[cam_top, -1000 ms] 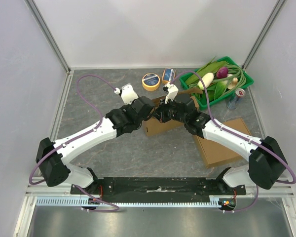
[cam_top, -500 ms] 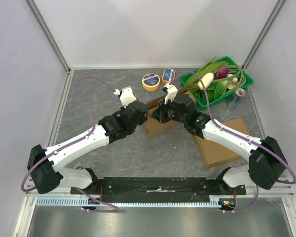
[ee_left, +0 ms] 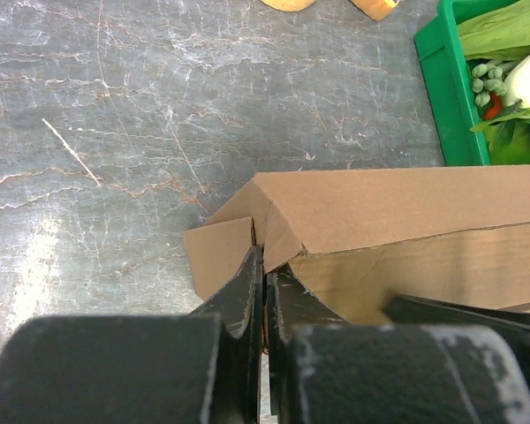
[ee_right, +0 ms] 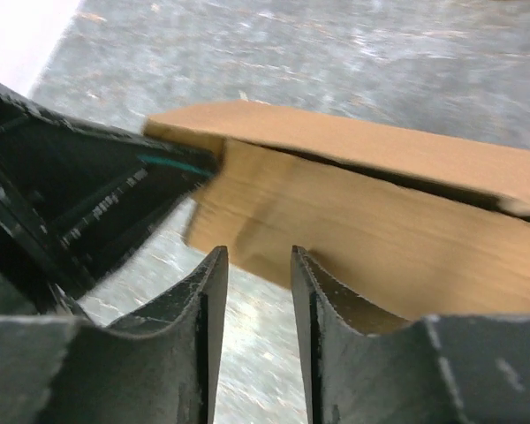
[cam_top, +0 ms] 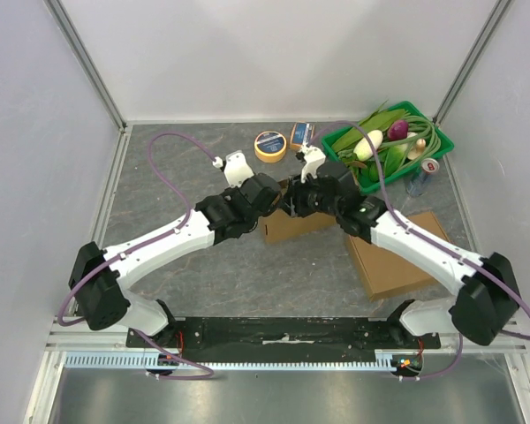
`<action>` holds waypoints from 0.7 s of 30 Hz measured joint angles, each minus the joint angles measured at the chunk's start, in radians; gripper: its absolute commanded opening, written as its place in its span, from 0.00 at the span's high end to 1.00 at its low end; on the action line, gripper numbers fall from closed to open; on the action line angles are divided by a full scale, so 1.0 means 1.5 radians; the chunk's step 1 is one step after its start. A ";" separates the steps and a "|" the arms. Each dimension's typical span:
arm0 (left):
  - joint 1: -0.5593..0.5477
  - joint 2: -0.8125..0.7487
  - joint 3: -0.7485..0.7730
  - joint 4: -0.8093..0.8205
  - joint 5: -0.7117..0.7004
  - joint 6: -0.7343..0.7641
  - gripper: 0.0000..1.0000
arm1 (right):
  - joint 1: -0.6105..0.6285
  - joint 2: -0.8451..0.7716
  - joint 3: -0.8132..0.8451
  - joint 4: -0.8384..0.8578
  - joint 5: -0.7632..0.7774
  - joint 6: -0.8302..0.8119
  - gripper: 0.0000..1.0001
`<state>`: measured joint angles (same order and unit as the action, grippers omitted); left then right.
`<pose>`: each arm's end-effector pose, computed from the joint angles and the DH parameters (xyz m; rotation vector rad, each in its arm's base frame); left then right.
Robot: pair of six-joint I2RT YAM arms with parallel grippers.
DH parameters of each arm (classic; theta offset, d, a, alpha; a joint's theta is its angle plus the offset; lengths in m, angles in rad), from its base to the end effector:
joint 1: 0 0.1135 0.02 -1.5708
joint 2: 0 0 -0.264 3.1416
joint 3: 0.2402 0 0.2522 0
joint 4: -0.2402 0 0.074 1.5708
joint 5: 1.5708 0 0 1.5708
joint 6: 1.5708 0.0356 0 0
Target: Fold the paper box
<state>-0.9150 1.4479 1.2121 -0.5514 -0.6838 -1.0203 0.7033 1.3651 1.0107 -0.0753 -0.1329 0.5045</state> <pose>0.2078 -0.2332 0.3046 -0.4276 2.1244 -0.2967 0.2380 0.2080 0.2977 -0.2994 2.0933 0.8856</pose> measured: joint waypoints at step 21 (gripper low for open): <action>0.048 -0.038 -0.065 0.120 0.080 0.173 0.98 | -0.372 -0.168 -0.007 -0.239 0.024 -0.284 0.28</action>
<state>-0.8436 1.3907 1.1152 -0.3717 -0.5644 -0.7609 0.1452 1.1137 1.0000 -0.4339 -0.0963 0.0788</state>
